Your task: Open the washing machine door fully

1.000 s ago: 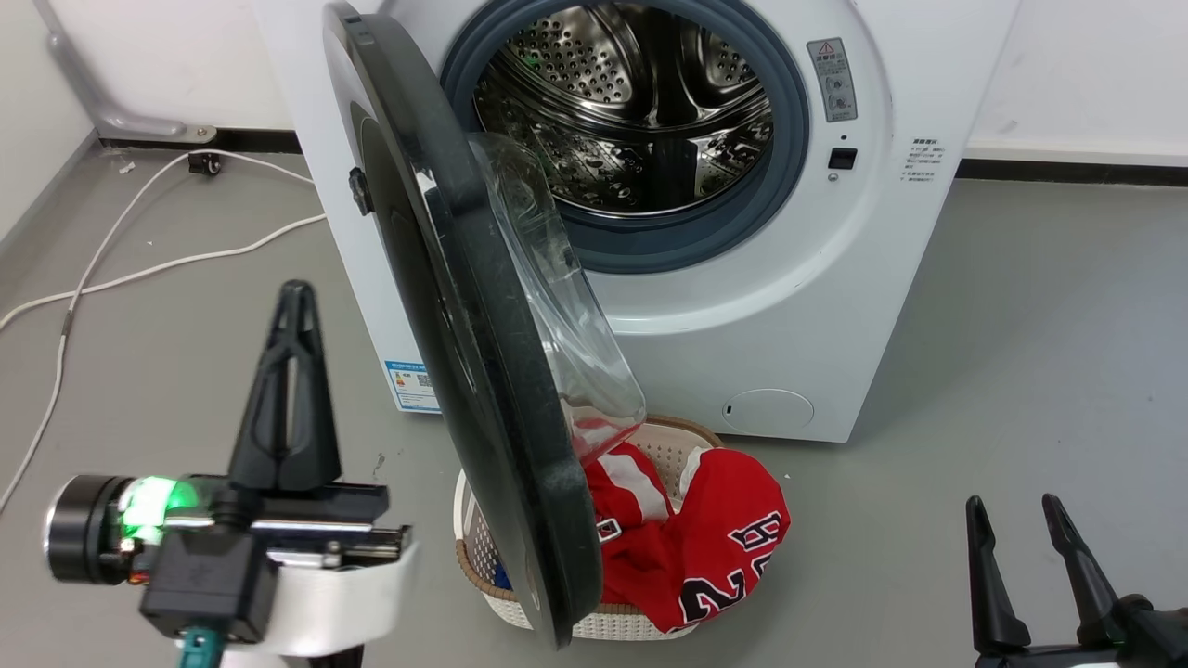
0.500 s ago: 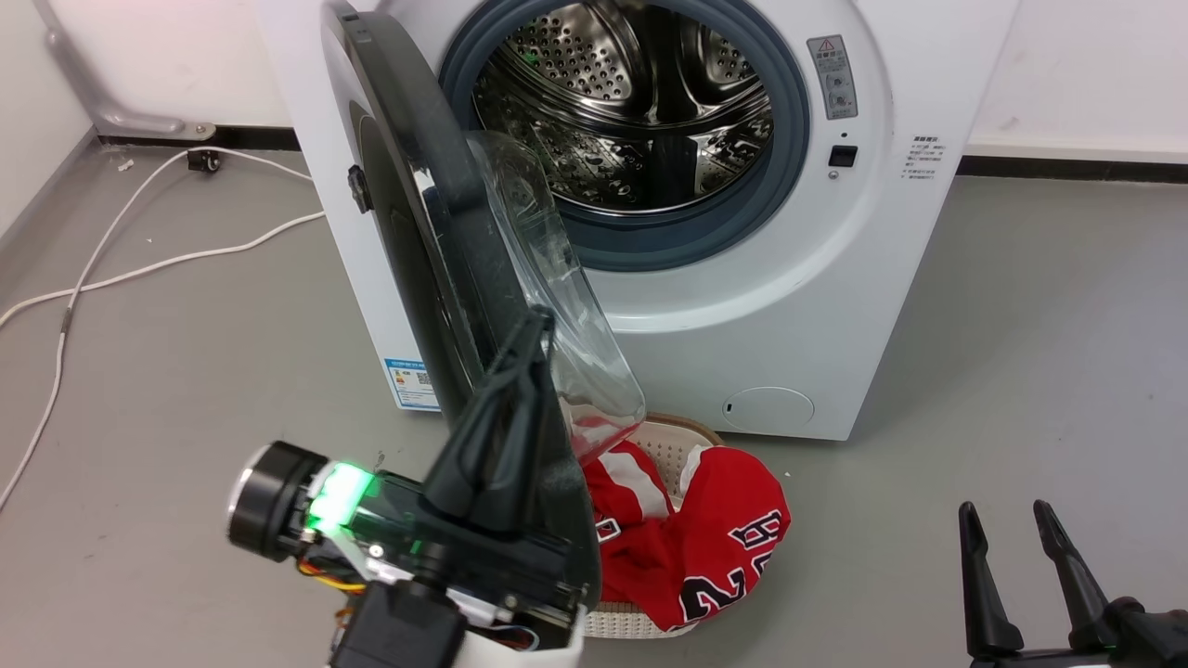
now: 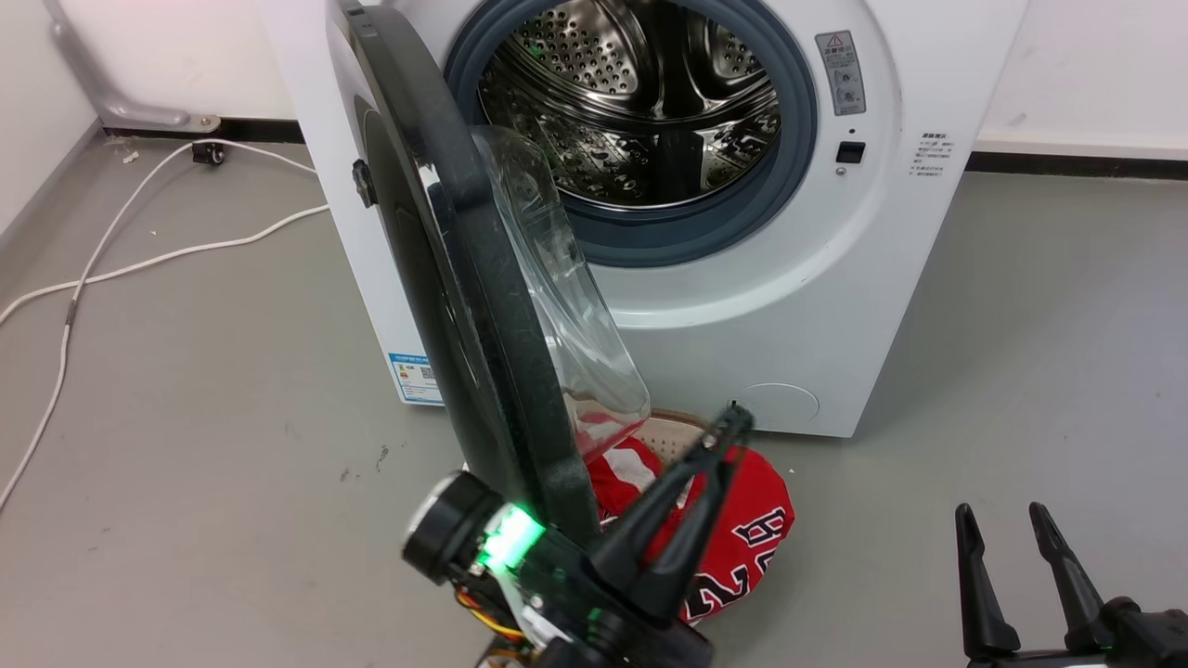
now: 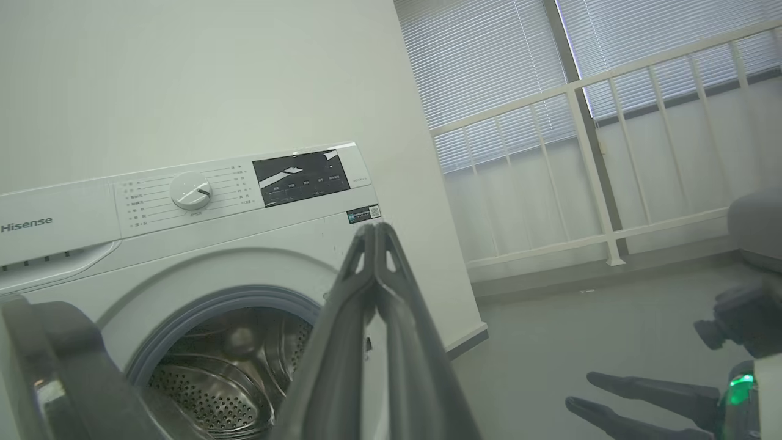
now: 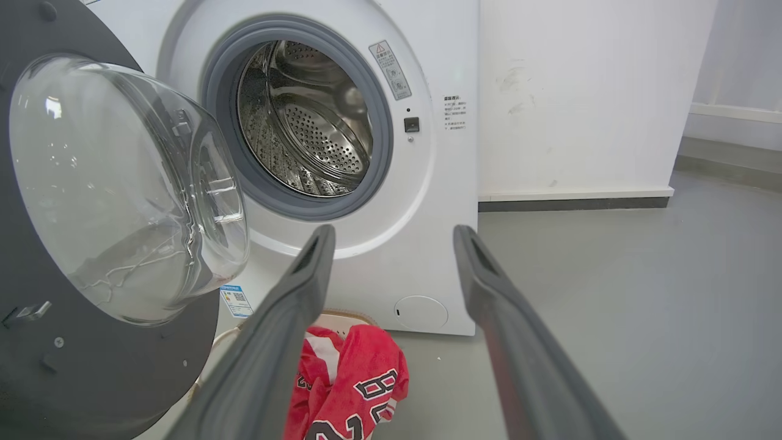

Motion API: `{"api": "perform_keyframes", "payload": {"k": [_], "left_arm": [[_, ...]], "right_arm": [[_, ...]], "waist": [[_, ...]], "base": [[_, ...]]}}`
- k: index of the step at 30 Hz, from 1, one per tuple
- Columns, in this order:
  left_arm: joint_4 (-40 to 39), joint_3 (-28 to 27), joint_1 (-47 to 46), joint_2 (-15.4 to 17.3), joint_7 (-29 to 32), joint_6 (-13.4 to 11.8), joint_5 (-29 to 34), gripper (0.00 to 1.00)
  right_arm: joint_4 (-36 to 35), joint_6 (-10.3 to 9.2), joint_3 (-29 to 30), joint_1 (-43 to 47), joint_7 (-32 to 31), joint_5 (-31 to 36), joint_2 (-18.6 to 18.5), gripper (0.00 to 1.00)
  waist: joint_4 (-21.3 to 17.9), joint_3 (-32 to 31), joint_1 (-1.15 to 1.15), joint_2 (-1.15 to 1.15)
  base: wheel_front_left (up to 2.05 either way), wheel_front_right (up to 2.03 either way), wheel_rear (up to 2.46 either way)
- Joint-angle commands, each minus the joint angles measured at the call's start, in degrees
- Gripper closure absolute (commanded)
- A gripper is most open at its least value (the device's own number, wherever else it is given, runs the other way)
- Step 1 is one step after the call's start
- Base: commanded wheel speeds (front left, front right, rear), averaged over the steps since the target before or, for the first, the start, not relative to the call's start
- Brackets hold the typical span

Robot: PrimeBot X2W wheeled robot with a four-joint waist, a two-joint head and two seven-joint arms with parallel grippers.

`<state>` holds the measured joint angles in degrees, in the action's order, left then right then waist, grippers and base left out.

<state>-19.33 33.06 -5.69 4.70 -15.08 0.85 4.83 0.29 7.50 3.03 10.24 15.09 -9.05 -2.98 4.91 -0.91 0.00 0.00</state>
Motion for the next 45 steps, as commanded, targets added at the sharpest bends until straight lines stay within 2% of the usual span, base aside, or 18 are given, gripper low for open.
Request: {"api": "perform_keyframes", "payload": {"k": [1, 10, 19, 33, 45], "left_arm": [[0.4, 1.3, -0.6, -0.1, -0.1, 0.3, 0.0, 1.0], [3.1, 7.8, -0.4, -0.3, -0.1, 0.9, -0.8, 1.0], [7.5, 10.2, 0.6, 0.9, -0.1, 0.3, -2.2, 1.0], [12.5, 6.4, 3.3, 3.0, -0.1, -3.3, -5.7, 1.0], [18.5, 2.0, 4.1, 3.5, -0.1, -3.4, -8.1, 1.0]], "right_arm": [[0.2, -0.01, 0.0, -0.9, 0.1, -0.3, 0.2, 0.0], [0.6, -0.01, 0.0, -1.0, 0.1, -0.1, 0.2, 0.0], [0.9, -0.01, -0.3, -1.2, 0.1, -0.4, 0.2, 0.0], [1.4, -0.01, -0.2, -2.0, 0.1, 0.2, 0.2, 0.0], [2.0, -0.01, -1.0, -2.5, 0.1, 0.3, 0.2, 0.0]], "waist": [[0.0, 0.1, 0.0, 0.0], [0.3, 0.3, 0.0, 0.0], [0.6, 0.6, 0.0, 0.0], [1.5, 1.3, 0.0, 0.0], [1.8, 1.6, 0.0, 0.0]], "base": [[0.0, 0.0, 0.0], [0.0, 0.0, 0.0], [0.0, 0.0, 0.0], [0.0, 0.0, 0.0], [0.0, 0.0, 0.0]]}}
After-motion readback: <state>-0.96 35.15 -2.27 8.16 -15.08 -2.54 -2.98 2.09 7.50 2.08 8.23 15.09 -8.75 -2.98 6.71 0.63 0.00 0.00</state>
